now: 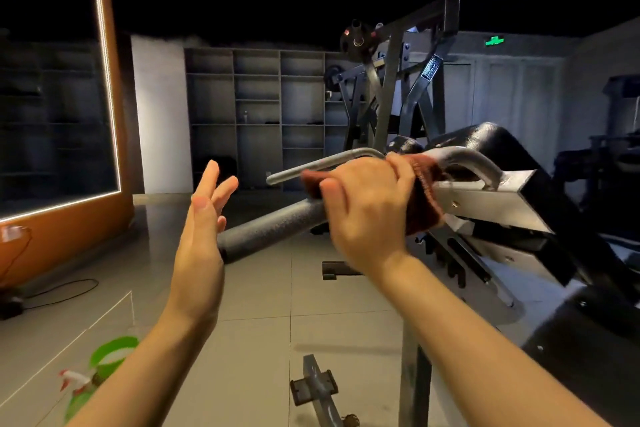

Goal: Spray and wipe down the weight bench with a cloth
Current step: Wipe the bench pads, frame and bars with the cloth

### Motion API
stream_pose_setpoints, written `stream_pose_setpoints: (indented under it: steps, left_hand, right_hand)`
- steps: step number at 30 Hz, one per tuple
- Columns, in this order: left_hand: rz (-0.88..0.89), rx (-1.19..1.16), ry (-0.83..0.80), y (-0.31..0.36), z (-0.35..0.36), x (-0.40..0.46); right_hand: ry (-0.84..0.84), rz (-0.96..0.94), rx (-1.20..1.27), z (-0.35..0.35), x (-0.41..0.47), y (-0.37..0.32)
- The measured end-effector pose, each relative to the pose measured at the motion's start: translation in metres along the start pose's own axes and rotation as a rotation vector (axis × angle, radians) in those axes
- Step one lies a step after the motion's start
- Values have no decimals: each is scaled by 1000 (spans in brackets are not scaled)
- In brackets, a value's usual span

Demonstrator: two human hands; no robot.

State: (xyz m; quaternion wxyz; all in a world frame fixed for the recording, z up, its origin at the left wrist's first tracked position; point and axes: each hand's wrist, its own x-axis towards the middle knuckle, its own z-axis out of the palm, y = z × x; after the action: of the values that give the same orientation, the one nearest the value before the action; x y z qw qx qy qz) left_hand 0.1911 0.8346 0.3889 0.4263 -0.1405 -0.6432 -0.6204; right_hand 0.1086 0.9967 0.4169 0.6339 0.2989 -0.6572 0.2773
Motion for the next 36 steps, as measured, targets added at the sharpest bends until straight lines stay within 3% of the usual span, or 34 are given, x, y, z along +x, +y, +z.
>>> stream_pose_setpoints:
  steps: [6, 11, 21, 28, 32, 36]
  left_hand:
    - [-79, -179, 6, 11, -1, -4]
    - [-47, -92, -54, 12, -3, 1]
    - [-2, -17, -142, 13, -1, 10]
    - [5, -79, -85, 5, 5, 13]
    - [6, -90, -53, 6, 8, 9]
    - [-27, -95, -41, 11, 8, 4]
  right_hand:
    - [-233, -340, -117, 22, -34, -72]
    - [-214, -462, -113, 9, -20, -28]
    - [-226, -54, -100, -48, 29, 92]
    - [-60, 507, -169, -57, 41, 115]
    - [63, 411, -30, -30, 25, 71]
    - [52, 269, 95, -4, -2, -5]
